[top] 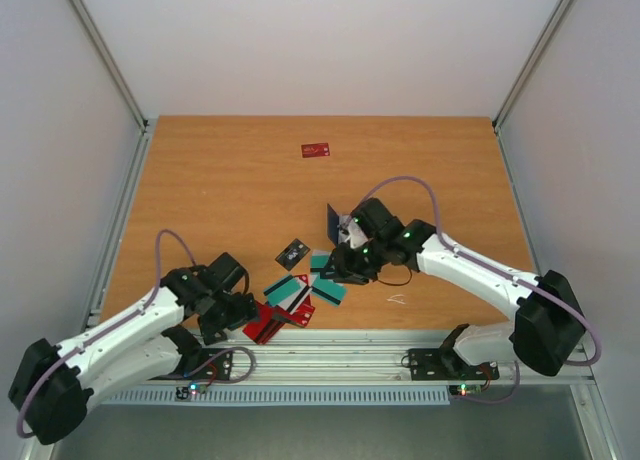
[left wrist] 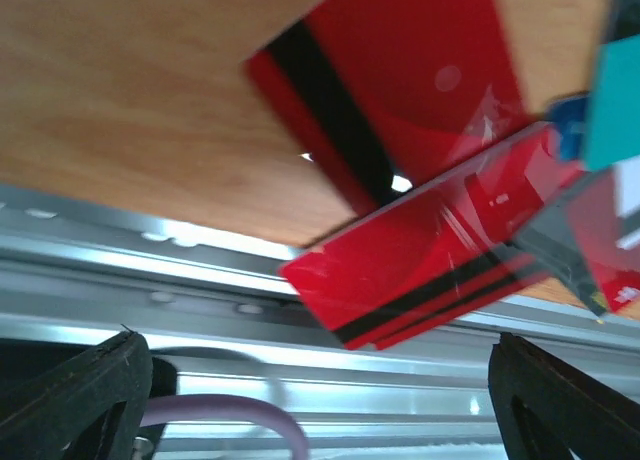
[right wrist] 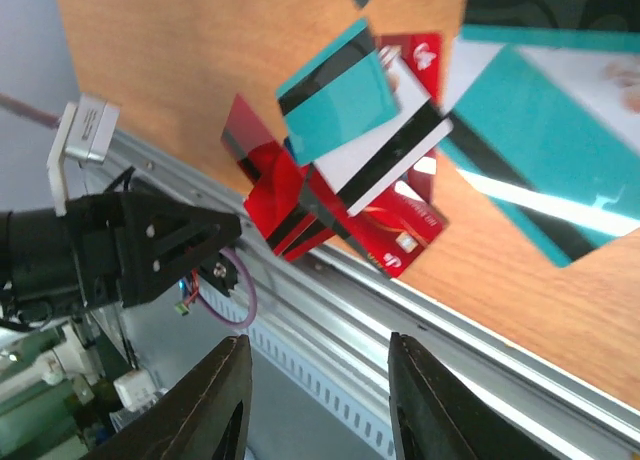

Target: Put the credit cards into the card holder

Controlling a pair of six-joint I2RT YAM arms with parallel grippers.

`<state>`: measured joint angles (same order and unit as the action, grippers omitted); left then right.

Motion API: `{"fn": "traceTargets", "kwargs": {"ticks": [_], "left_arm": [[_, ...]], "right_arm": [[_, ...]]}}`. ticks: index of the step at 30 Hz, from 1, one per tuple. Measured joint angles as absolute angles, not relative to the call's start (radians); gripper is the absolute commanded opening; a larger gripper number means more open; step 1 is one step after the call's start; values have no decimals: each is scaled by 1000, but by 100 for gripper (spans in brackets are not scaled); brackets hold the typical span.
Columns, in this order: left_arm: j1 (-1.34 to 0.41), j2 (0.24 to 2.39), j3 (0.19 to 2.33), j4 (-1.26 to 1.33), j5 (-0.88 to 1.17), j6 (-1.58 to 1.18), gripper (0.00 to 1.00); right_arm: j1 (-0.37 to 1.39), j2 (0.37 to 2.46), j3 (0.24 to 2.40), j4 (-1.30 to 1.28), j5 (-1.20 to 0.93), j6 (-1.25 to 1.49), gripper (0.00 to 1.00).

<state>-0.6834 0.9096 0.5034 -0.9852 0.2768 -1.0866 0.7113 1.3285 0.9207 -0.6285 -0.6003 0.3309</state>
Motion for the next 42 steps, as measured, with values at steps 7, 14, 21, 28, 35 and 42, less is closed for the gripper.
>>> {"fn": "traceTargets", "kwargs": {"ticks": [7,14,21,28,35,42], "left_arm": [[-677,801,382,-981,271,-1202,88],[-674,749,326,-892,284,-1256,80],[-672,780,283,-804,286,-1265,72],[-672,792,269,-776,295,-1270,67],[-672,798,257,-744,328,-1269,62],[-672,820,247,-691,371,-1267,52]], "right_arm": [[899,1393,926,-535,-546,394,34],[1017,1509,933,-437,-530,440,30],[1045,1650,981,-345,-550,453,28],[1048,1742,990,-245,-588,476,28],[1048,1819,991,-168,-620,501,27],[1048,1885,990,-156,-637,498,27]]}}
